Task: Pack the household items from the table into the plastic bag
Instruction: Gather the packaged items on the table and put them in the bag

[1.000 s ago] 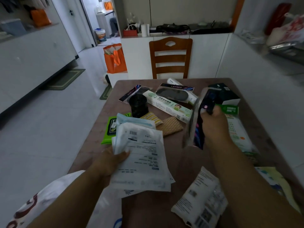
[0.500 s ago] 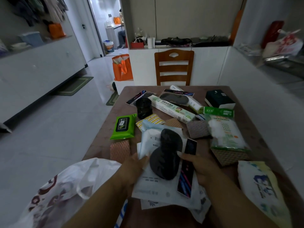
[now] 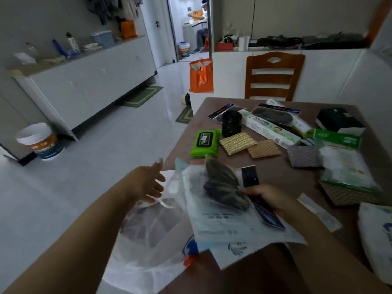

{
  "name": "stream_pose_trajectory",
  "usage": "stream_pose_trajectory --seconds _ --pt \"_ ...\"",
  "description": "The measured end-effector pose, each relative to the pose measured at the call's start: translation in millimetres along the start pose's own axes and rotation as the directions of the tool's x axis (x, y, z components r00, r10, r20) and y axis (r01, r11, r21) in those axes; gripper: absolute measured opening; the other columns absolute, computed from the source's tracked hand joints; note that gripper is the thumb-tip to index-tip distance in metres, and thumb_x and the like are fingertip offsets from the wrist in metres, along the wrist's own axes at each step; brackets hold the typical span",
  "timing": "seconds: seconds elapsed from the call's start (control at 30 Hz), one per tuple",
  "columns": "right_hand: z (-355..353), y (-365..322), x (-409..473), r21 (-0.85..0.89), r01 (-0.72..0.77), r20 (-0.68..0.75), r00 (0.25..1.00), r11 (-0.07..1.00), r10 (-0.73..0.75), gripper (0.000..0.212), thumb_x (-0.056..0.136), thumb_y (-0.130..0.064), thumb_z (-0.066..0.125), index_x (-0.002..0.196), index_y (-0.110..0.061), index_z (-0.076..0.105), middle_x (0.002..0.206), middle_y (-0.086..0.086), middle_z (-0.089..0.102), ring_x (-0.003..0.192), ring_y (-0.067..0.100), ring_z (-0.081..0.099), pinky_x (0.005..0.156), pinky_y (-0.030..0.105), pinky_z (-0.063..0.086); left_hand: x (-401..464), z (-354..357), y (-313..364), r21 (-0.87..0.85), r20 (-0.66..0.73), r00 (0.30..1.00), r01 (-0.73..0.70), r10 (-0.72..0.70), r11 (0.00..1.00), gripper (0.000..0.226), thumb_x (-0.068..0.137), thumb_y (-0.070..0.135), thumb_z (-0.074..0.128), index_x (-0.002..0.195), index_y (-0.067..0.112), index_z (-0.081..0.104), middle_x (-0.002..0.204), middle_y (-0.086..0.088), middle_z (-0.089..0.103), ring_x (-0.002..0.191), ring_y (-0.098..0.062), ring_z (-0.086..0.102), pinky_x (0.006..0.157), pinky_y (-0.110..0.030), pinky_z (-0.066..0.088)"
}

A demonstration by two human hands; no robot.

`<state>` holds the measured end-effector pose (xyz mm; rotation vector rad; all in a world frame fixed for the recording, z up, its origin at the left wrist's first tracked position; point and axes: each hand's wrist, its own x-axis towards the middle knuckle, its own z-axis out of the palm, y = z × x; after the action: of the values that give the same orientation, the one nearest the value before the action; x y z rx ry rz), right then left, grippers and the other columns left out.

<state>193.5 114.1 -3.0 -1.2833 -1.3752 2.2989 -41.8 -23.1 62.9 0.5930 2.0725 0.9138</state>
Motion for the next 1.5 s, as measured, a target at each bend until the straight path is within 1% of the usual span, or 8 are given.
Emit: stream_pose_trajectory --seconds 0.17,0.4,0.6,0.8,0.97,1.1,1.27,1.5 --pt "48.8 -1.5 -5.9 -0.185 -0.078 0.114 0.988 0.98 0.1 0.011 0.083 -0.007 0.063 0.075 -0.001 0.067 0.058 0.009 0.07 0.047 0.019 0.065 0.052 0.022 0.051 10.8 -22.2 -22.4 0.324 -0.166 0.984 -0.005 0.062 0.946 0.072 0.097 0.054 0.019 0.107 0.003 0.067 0.114 -0.018 0.064 0.09 -0.032 0.061 0.087 -0.037 0.049" --pt "72.5 5.9 15.3 -0.618 -0.081 -0.101 0.995 0.782 0.024 0.02 0.087 -0.003 0.061 0.069 -0.011 0.06 0.062 0.003 0.052 0.058 0.011 0.049 0.07 0.027 0.044 12.0 -24.1 -38.2 0.215 -0.027 0.999 0.03 -0.024 0.976 0.066 0.093 0.059 0.025 0.097 0.007 0.065 0.096 -0.014 0.064 0.071 -0.023 0.059 0.058 -0.027 0.045" --pt "85.9 2.8 24.0 -0.656 -0.153 -0.09 0.988 0.739 0.125 0.025 0.086 -0.014 0.065 0.063 -0.008 0.059 0.054 -0.002 0.055 0.056 0.008 0.047 0.046 0.014 0.041 9.2 -14.4 -54.2 0.308 0.148 0.966 0.16 -0.214 0.938 0.071 0.089 0.068 0.021 0.095 0.01 0.061 0.094 -0.011 0.064 0.075 -0.029 0.067 0.071 -0.034 0.052" --pt "88.8 14.8 53.9 -0.425 -0.159 -0.324 0.946 0.891 0.014 0.033 0.084 0.004 0.061 0.116 0.013 0.059 0.111 0.023 0.067 0.096 0.032 0.059 0.092 0.038 0.048 2.7 -24.9 -67.0 0.397 0.141 0.961 0.165 -0.238 0.903 0.076 0.085 0.074 0.015 0.089 0.012 0.059 0.083 -0.013 0.068 0.067 -0.027 0.069 0.068 -0.033 0.056" --pt "103.3 25.1 59.5 -0.029 -0.148 -0.354 0.926 0.989 0.128 0.034 0.089 0.01 0.047 0.123 0.007 0.052 0.101 0.025 0.06 0.087 0.036 0.059 0.084 0.044 0.05 -2.7 -36.9 -74.4 0.546 0.195 0.947 0.113 -0.257 0.83 0.082 0.08 0.077 0.006 0.089 0.015 0.059 0.076 -0.01 0.068 0.056 -0.02 0.067 0.058 -0.028 0.051" --pt "111.5 22.5 55.1 0.257 -0.114 -0.356 0.912 0.96 0.204 0.038 0.09 0.014 0.036 0.123 0.001 0.05 0.082 0.019 0.053 0.07 0.033 0.054 0.069 0.043 0.05 -6.4 -45.9 -81.4 0.593 0.138 0.955 0.134 -0.264 0.794 0.09 0.081 0.075 0.003 0.14 0.019 0.042 0.077 -0.012 0.067 0.047 -0.014 0.057 0.062 -0.03 0.053" --pt "112.7 19.0 63.1 0.475 -0.068 -0.328 0.911 0.878 0.248 0.047 0.092 0.012 0.03 0.135 0.0 0.044 0.132 0.024 0.051 0.122 0.039 0.052 0.086 0.049 0.048 -2.6 -51.3 -77.0 0.491 0.15 0.954 0.157 -0.261 0.857 0.102 0.081 0.073 -0.002 0.135 0.003 0.049 0.08 -0.016 0.071 0.055 -0.019 0.066 0.059 -0.028 0.052" --pt "140.0 26.7 74.7 -0.177 -0.103 -0.366 0.93 0.979 0.031 0.042 0.095 -0.019 0.048 0.131 0.002 0.048 0.131 0.022 0.055 0.115 0.039 0.057 0.091 0.047 0.053 -0.8 -54.7 -65.3 0.43 0.257 0.951 0.044 -0.169 0.902 0.093 0.086 0.069 0.0 0.116 0.005 0.06 0.08 -0.016 0.077 0.055 -0.019 0.068 0.052 -0.023 0.047"
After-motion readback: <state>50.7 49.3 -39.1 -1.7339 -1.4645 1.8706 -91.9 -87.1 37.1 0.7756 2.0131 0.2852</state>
